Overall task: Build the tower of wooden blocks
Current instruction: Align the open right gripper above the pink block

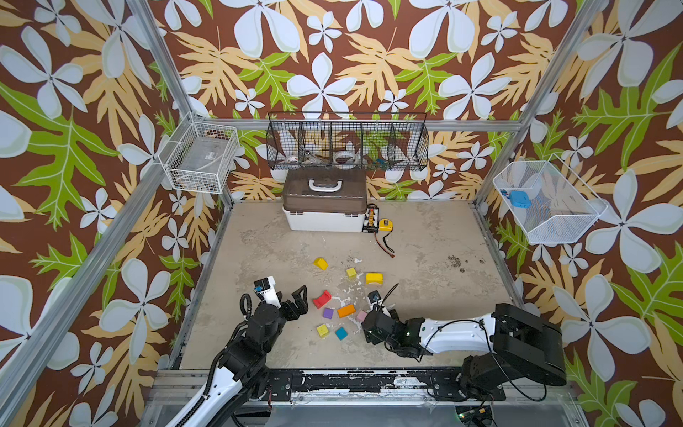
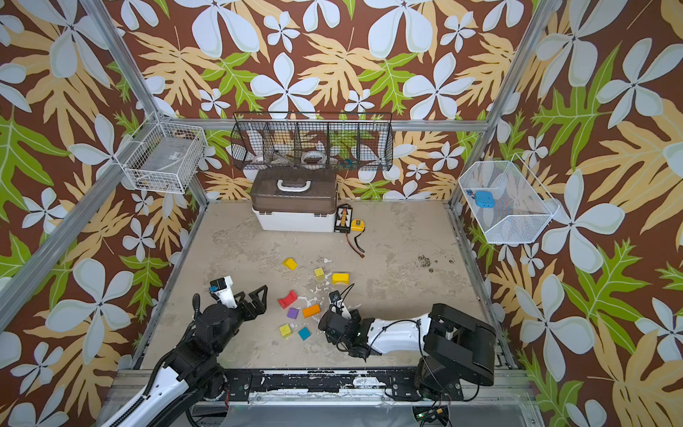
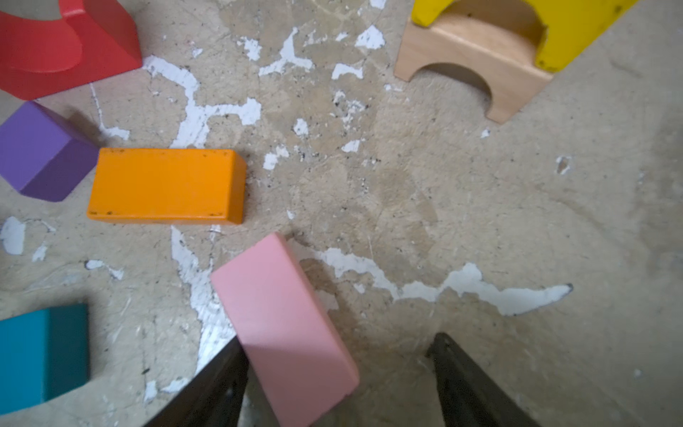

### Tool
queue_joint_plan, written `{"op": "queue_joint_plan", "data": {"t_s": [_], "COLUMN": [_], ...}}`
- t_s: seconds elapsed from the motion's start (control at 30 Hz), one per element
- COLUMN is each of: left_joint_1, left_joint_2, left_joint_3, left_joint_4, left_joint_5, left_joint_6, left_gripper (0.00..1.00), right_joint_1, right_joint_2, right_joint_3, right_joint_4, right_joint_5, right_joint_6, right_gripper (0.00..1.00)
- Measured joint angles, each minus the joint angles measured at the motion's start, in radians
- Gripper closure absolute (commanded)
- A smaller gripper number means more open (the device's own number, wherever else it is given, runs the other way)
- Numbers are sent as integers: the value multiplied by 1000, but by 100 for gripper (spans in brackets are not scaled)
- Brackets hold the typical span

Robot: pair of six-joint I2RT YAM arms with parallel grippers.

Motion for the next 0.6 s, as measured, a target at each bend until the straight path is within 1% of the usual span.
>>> {"op": "queue_joint_plan", "data": {"t_s": [0.17, 0.3, 0.4, 0.6], "left_joint_1": [0, 0, 0, 0], "left_joint_2": [0, -3, -6, -13], "left_joint_3": [-1, -3, -3, -5], "left_joint_4": [1, 2, 4, 4], "left_joint_5": [15, 21, 22, 32], "left_joint_6": [13, 13, 13, 13], "left_gripper": [0, 0, 0, 0], "right_joint_1": [-7, -50, -76, -85], "right_joint_2": [-16, -29, -45, -60], "right_joint_3": [-13, -37, -58, -73], "right_joint_4": [-16, -3, 9, 11], "right_joint_5": [24, 45, 47, 50], "right_joint_6": [29, 52, 53, 58], "right_gripper": [22, 22, 21, 19]}}
